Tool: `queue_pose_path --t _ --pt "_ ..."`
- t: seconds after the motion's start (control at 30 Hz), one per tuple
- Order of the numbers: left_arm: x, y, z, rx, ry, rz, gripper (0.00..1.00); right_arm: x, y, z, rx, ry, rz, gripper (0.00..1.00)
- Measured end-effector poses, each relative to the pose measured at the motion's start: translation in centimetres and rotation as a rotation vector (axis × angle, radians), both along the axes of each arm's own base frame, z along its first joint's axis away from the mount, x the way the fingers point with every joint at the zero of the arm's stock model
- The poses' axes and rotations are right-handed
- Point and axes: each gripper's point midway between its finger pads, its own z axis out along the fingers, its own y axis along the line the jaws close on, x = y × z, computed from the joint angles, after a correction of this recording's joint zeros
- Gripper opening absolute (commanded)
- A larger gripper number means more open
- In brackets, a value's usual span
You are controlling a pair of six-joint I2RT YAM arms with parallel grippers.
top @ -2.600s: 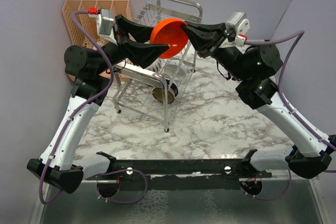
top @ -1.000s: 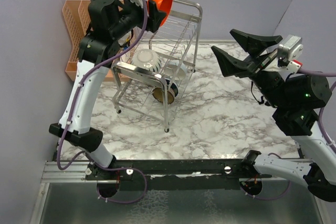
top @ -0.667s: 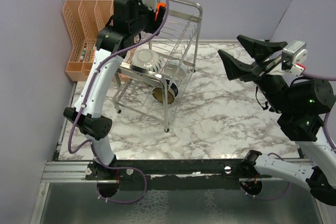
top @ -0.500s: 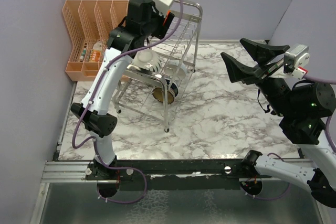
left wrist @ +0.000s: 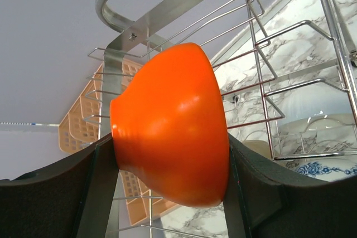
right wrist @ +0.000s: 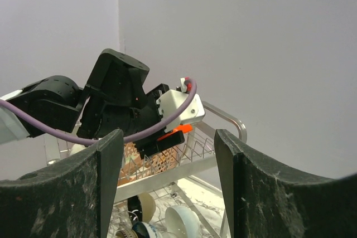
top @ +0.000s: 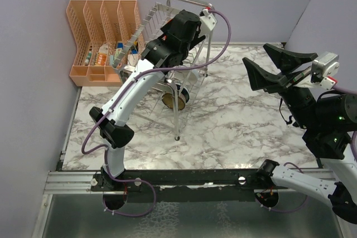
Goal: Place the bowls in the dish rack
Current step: Turn the bowl upside down on the dish rack.
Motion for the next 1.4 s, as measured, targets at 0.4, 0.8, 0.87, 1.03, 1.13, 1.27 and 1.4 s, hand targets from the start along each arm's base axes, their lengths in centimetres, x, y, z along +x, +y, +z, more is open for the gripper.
queue_pose_path --t 0.4,0.8,0.87,1.03,1.13,1.27,1.4 --pt "0.0 0.1 -0.2 0.053 -0.008 0.017 0.78 -0.3 -0.9 0.3 0.010 -0.007 -0.020 0.65" --pt "0.3 0.7 -0.5 0.067 0.004 0.021 0.99 -0.1 -0.8 0.1 0.000 -0.005 -0.028 0.64" --pt "0.2 0.8 -0.4 0.064 0.004 0.019 0.99 -0.1 -0.8 0.1 -0.001 -0.005 -0.028 0.64" --pt "0.2 0.7 -0.5 0.055 0.014 0.000 0.99 0.2 -0.5 -0.1 -0.007 0.001 -0.028 0.64" --pt "0.1 0.5 -0.6 0.048 0.024 -0.018 0.99 0.4 -0.2 -0.3 -0.012 0.005 -0.028 0.64" --pt "-0.3 0.2 -0.7 0.035 0.041 -0.051 0.99 0.6 0.0 -0.4 -0.018 0.010 -0.028 0.64" --pt "-0.9 -0.5 -0.9 0.016 0.064 -0.099 0.99 0.8 0.1 -0.5 -0.022 0.012 -0.029 0.63"
